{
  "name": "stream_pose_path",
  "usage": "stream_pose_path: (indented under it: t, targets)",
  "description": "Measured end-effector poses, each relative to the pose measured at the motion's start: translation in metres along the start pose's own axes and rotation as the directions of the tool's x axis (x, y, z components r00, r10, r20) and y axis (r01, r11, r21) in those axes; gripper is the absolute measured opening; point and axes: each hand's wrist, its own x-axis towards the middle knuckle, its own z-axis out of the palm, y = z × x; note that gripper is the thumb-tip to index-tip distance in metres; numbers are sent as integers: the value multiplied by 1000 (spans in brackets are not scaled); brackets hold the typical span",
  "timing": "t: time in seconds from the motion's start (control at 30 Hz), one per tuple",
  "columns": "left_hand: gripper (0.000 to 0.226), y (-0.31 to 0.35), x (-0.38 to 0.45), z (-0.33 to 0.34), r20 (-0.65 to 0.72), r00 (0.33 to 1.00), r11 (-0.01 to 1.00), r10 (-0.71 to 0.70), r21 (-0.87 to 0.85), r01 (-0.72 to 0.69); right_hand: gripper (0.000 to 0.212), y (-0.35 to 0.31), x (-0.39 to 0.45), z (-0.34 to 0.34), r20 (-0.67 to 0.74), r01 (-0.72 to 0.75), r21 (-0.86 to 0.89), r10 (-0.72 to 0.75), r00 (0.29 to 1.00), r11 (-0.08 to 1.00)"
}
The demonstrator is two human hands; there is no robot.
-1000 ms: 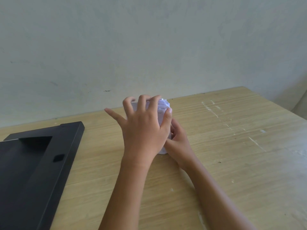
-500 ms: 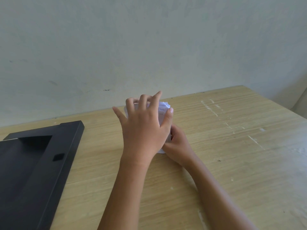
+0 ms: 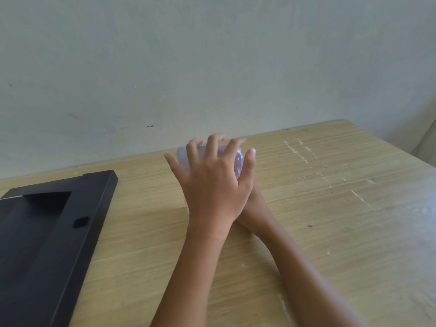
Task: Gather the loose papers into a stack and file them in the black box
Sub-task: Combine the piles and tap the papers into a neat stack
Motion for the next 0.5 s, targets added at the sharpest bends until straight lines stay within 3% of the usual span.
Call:
stream_pose_path:
  t: [0.07, 0.13, 0.2, 0.23, 0.27, 0.3, 0.37, 0.43, 0.5]
  targets:
    - [49, -5, 3, 0, -27, 999, 999, 30, -29, -31, 26, 2, 0, 3, -21, -40, -12, 40, 999, 999]
    - [51, -17, 8, -1, -173, 984, 988, 49, -136, -73, 2, 8, -1, 4, -43, -126, 60, 128, 991, 990]
    - [58, -34, 11, 2, -316, 948, 954, 29, -273, -120, 9, 10, -1, 4, -80, -180, 122, 190, 978, 976]
    - [64, -44, 13, 5, -309, 951, 917, -31, -388, -96, 9, 10, -1, 4, -84, -196, 167, 212, 974, 966]
    - [73, -52, 13, 8, -214, 970, 841, -118, -541, -18, 10, 8, -1, 4, -87, -219, 225, 243, 966, 949]
    - [82, -59, 12, 11, -30, 980, 708, -195, -696, 119, 12, 7, 0, 3, -86, -238, 291, 273, 958, 927]
    - [85, -71, 8, 17, 376, 909, 447, -179, -792, 415, 14, 6, 3, 2, -91, -255, 380, 310, 946, 889]
    - [64, -81, 4, 29, 506, 859, 414, -79, -767, 490, 16, 7, 4, 1, -92, -258, 377, 313, 945, 889]
    - [43, -85, 1, 38, 500, 863, 407, -66, -776, 481, 20, 6, 4, 3, -93, -259, 371, 313, 945, 892]
